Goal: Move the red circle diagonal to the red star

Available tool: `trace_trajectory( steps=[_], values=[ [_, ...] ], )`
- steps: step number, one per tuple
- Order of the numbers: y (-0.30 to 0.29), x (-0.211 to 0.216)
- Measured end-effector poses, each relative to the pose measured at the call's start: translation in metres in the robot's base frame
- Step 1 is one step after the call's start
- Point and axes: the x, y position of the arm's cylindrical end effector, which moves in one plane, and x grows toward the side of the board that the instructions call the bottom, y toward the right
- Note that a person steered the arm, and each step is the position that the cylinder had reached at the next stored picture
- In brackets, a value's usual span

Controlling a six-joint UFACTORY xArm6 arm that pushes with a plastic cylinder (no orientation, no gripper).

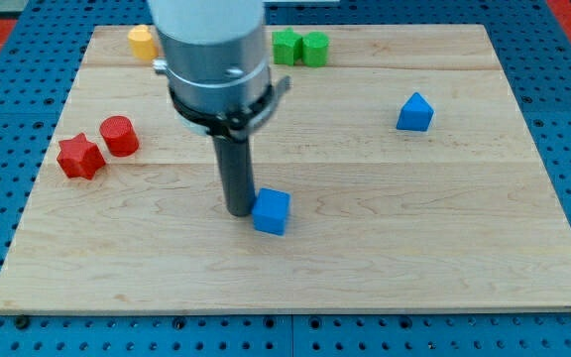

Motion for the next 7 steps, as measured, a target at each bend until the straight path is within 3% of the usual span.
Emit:
trace_trajectory(
  steps=[3, 4, 5, 6, 7],
  values=[
    [0.019, -0.009],
    [0.008, -0.056],
    [-0.039, -0.135],
    [-0.139, -0.168],
    [-0.166, -0.126]
  ],
)
